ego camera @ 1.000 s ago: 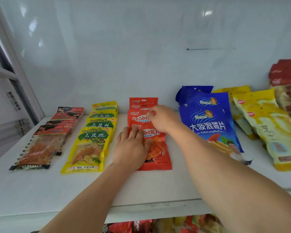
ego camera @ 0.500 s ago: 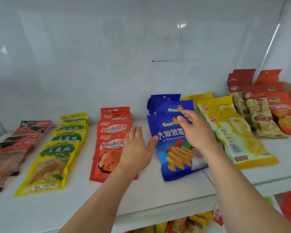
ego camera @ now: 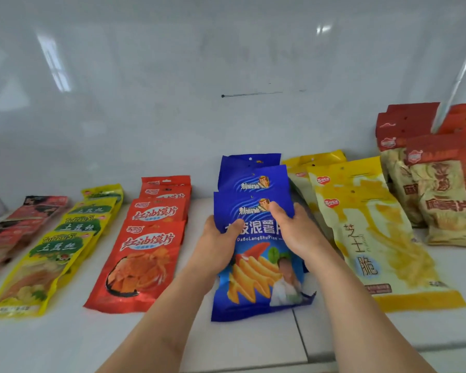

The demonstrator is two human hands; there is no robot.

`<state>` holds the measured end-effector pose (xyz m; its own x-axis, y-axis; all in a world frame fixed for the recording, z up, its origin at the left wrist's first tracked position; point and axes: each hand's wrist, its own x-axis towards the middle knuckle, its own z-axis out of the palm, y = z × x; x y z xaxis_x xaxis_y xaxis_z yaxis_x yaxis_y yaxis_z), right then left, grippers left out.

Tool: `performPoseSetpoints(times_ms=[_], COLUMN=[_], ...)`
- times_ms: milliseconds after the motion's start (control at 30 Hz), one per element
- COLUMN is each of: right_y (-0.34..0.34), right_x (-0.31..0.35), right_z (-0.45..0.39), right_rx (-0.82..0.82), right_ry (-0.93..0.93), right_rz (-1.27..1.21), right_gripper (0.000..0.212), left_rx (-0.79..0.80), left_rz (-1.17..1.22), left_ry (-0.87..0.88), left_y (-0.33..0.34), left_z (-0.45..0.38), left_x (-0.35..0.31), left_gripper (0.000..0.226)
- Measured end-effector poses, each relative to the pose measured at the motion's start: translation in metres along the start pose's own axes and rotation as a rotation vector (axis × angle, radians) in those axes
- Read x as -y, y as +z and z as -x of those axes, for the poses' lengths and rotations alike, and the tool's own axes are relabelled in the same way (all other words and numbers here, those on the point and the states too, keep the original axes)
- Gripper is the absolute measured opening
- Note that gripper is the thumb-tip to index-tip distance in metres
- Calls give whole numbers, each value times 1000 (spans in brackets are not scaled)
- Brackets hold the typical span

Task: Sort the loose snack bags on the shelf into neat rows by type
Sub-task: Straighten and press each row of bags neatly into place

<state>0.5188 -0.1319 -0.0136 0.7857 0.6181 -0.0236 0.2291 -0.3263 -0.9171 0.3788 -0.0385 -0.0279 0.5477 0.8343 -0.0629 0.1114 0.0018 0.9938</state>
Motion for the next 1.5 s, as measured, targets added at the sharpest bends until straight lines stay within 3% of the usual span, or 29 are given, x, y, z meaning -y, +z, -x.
performPoseSetpoints(times_ms=[167, 333, 600, 767, 867, 933, 1067, 1167, 1267, 1500], right_y=[-1, 8, 17, 12, 7, 9, 27, 41, 48, 64], right_x=[2, -3, -9, 2, 22, 41, 68, 66, 57, 51], right_z=[-24, -45, -51, -51, -55, -57, -75, -91, -101, -115], right_rx=[40, 47, 47, 15, -120, -177, -36, 78, 113, 178], right_ry=[31, 43, -2, -29, -194, -313, -474, -482, -431, -379], right_rz=[-121, -155, -132, -15, 328, 564, 782, 904, 918, 965], right_gripper=[73, 58, 53, 76, 83, 80, 69, 69, 71, 73], left_rx=[-20, 75, 73, 11, -87, -177, -99, 43, 181, 222], left_rz=[9, 36, -5, 15, -376, -705, -1127, -1222, -1279, -1298], left_ry=[-46, -69, -7, 18, 173, 292, 473, 433, 386, 305], left_y=[-4, -3, -5, -6, -9, -6, 11, 19, 17, 11], left_z=[-15, -33, -45, -46, -39, -23, 18, 27, 26, 19], left_x=[-7, -15, -1, -4, -13, -17, -2, 10, 7, 6], left_gripper=[20, 45, 52, 55, 87, 85, 70, 69, 93, 93])
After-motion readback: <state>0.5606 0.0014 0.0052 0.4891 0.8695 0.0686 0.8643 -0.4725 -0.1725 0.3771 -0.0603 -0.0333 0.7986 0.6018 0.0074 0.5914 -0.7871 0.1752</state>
